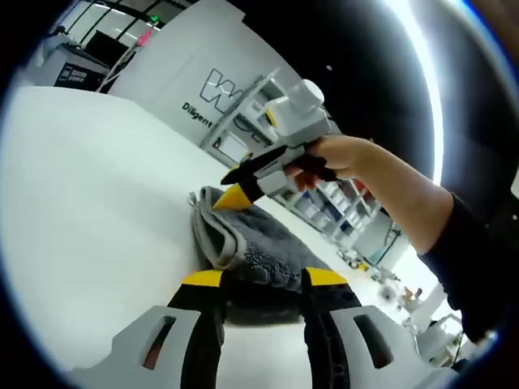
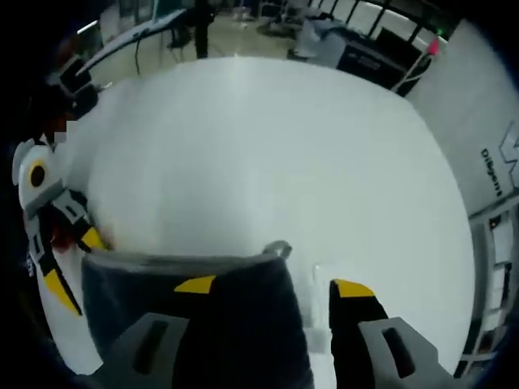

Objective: Open the folded towel by lifting each exposed corner and separating the folded layers until the towel lies flat within the target outline without major curled edges

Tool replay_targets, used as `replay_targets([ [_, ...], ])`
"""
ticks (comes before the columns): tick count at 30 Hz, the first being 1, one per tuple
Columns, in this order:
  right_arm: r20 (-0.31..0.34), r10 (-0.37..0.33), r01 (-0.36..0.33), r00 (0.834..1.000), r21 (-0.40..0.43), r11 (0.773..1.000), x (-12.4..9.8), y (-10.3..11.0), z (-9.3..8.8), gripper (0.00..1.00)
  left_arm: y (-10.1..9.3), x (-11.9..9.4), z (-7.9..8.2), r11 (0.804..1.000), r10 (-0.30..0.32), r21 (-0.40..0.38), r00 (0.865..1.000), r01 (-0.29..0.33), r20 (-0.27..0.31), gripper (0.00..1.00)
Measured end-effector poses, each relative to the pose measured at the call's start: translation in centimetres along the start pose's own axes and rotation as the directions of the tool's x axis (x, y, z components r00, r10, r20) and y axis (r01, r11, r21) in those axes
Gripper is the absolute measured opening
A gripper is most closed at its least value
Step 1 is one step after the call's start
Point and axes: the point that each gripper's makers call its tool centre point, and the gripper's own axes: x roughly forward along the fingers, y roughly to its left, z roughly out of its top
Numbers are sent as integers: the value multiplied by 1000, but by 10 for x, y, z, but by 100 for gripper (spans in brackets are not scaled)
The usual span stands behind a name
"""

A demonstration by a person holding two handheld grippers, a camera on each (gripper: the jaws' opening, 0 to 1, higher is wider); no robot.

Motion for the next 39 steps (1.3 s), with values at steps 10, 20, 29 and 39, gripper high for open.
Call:
replay_targets([
  [10,0,35,-35,999,14,999,2,11,-5,39,-10,1,-1,998,-22,-61,1000,23,17,38],
  [20,-7,73,-73,997,6,997,4,21,-6,29,2,4,8,990,-19,-136,999,23,32,24],
  [29,-7,79,-79,997,0,997,4,23,-6,23,2,5,8,991,-24,-127,999,28,35,15],
  [39,-7,68,-68,998,-13,998,4,19,-4,21,6,5,10,989,26,-149,998,-17,61,21],
])
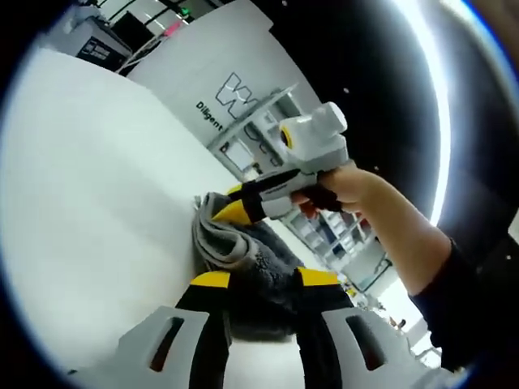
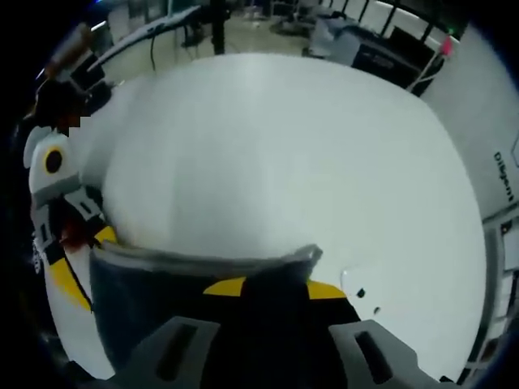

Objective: Open the folded towel by lifting each exposed corner and separating the folded layers until the towel lies flat within the target outline without major curled edges

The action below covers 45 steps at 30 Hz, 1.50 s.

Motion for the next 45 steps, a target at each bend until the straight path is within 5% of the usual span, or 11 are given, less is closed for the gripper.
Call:
replay_targets([
  [9,13,-7,8,1000,-17,1000,-2,-2,2,16,0,0,-3,1000,4,29,1000,-4,-7,7],
  [16,10,-20,20,1000,-16,1000,-6,-5,3,6,-2,3,5,1000,-17,24,1000,17,16,6],
  [26,13,-34,34,999,-60,998,-7,-3,4,5,-3,0,4,992,-3,127,999,-2,42,7],
  [38,43,-49,53,998,-88,995,-21,-9,10,4,-22,-9,3,991,-77,120,994,67,84,6],
  [45,61,-77,82,995,-91,992,-27,-17,12,4,-15,-4,7,989,-78,130,992,65,98,6],
])
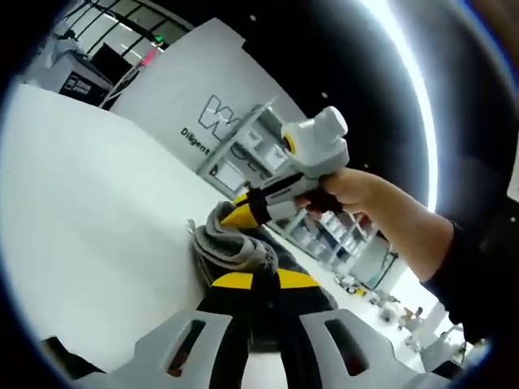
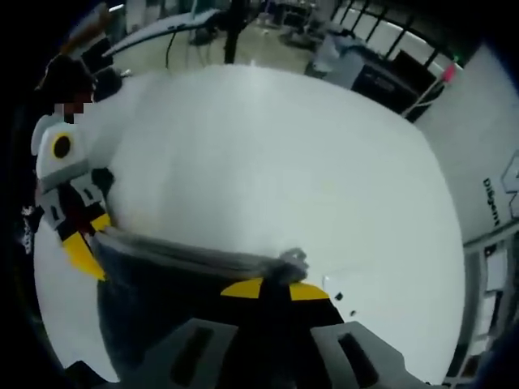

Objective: Open the folded towel by lifting each exposed corner and separating the folded layers until the towel lies flat within the target outline without major curled edges

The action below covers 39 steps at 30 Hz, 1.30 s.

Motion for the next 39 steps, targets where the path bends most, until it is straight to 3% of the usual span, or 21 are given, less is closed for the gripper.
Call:
replay_targets([
  [5,17,-1,1,1000,-6,1000,-3,-1,1,4,-7,2,4,996,-62,-58,998,63,14,5],
  [14,42,-8,9,999,-19,1000,-8,0,7,4,-10,2,12,997,-83,-4,996,83,21,5],
  [18,48,-7,8,999,-21,1000,-11,1,9,4,-15,3,16,993,-101,69,995,100,18,5],
  [21,48,-18,19,999,-25,1000,-15,1,9,3,-19,2,11,993,-112,50,994,111,17,4],
  [26,66,-31,32,997,-24,999,-22,3,10,4,-24,3,16,988,-144,65,989,142,41,4],
  [28,75,-41,43,996,-26,999,-23,0,10,3,-22,3,18,986,-128,109,991,123,40,4],
  [39,91,-70,72,993,-18,997,-33,-4,9,4,-26,4,25,989,-119,97,992,115,39,4],
])
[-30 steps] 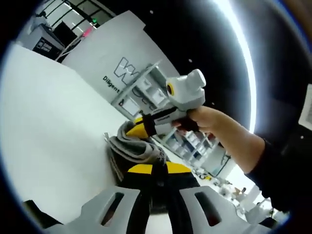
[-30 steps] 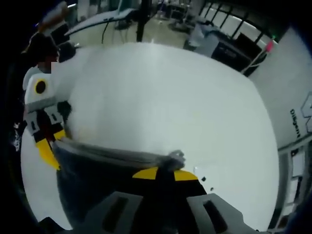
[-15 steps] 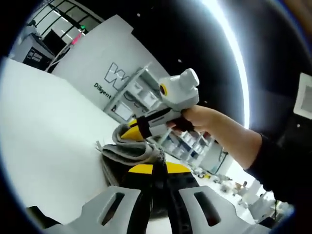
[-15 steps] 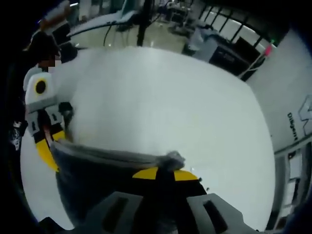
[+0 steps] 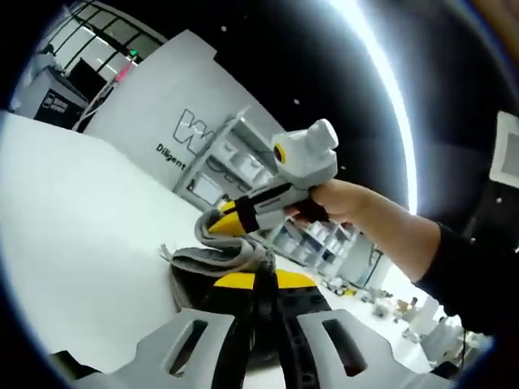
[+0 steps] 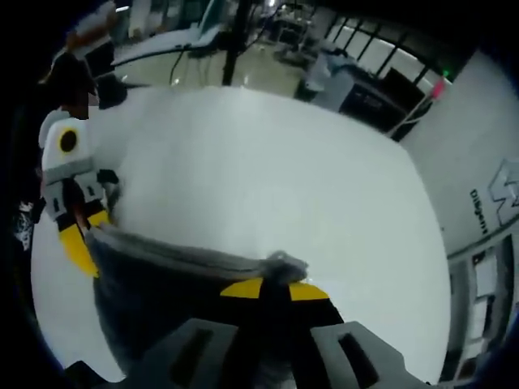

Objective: Open the folded towel by lifting each exposed corner and separating the folded layers until the towel lies flat within the target outline without major curled edges

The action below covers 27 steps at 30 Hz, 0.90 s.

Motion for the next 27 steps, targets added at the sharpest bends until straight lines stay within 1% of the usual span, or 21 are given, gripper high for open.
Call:
replay_targets([
  [2,7,0,0,1000,-1,1000,-3,0,2,4,-5,1,3,1000,-14,9,1000,14,11,4],
  [4,14,4,-4,1000,0,1000,-5,2,4,4,-10,2,4,999,-36,-1,999,36,21,4],
  [7,11,1,-1,1000,-9,1000,-6,5,2,4,-14,5,6,999,-38,16,999,38,24,4],
  [8,9,1,-1,1000,-13,1000,-7,6,1,4,-13,6,3,996,-31,86,1000,31,1,3],
  [9,7,0,0,1000,-22,1000,-7,6,-1,4,-13,7,2,993,-27,111,1000,28,-4,3],
  [12,4,-1,1,1000,-20,1000,-10,6,-4,4,-17,9,-1,993,-31,109,999,32,-17,3],
  [18,22,-15,16,1000,-26,1000,-11,4,-2,4,-16,12,4,994,-25,105,999,27,-24,3],
  [26,31,-21,22,999,-28,999,-14,5,-1,4,-36,6,-2,994,-23,107,999,26,-36,3],
  [27,32,-20,21,999,-27,999,-14,6,-1,4,-35,7,0,993,-25,111,999,29,-40,3],
])
